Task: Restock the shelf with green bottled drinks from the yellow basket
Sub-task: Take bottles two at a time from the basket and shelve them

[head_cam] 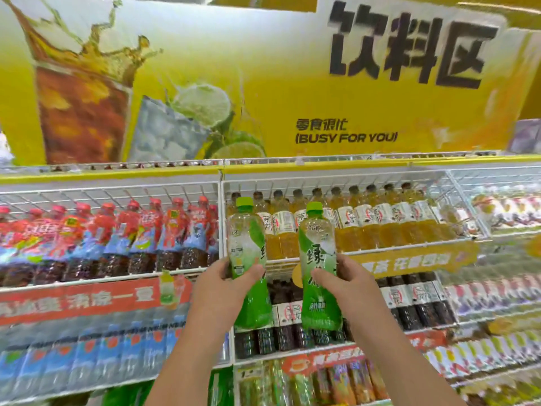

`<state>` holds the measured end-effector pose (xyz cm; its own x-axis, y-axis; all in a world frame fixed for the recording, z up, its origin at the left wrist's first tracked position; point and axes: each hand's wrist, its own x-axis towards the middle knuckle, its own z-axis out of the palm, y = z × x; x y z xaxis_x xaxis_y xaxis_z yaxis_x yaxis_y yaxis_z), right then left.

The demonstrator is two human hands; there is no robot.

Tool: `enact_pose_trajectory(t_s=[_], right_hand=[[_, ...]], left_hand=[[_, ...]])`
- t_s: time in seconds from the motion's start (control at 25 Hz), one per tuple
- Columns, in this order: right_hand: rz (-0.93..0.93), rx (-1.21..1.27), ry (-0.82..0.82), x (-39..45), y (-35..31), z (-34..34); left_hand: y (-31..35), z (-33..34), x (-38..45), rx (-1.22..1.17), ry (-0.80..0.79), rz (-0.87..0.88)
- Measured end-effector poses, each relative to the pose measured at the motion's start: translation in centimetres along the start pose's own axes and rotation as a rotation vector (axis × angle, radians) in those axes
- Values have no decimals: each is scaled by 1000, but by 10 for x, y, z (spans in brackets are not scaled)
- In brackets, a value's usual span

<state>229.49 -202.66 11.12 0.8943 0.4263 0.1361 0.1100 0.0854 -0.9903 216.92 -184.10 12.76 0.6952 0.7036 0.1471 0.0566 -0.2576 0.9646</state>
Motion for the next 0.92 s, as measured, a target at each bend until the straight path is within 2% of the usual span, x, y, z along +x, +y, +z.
enact_pose_trajectory(t_s=[0.32, 0.68, 0.92], right_hand=[[-46, 24, -56, -5, -18, 3], [-66, 23, -282, 4, -20, -25], [-23, 5, -437, -2, -7, 6]], left_hand=[[26, -11, -12, -46, -28, -6], [31, 12, -58, -78, 188, -45], [18, -8, -87, -58, 303, -109]])
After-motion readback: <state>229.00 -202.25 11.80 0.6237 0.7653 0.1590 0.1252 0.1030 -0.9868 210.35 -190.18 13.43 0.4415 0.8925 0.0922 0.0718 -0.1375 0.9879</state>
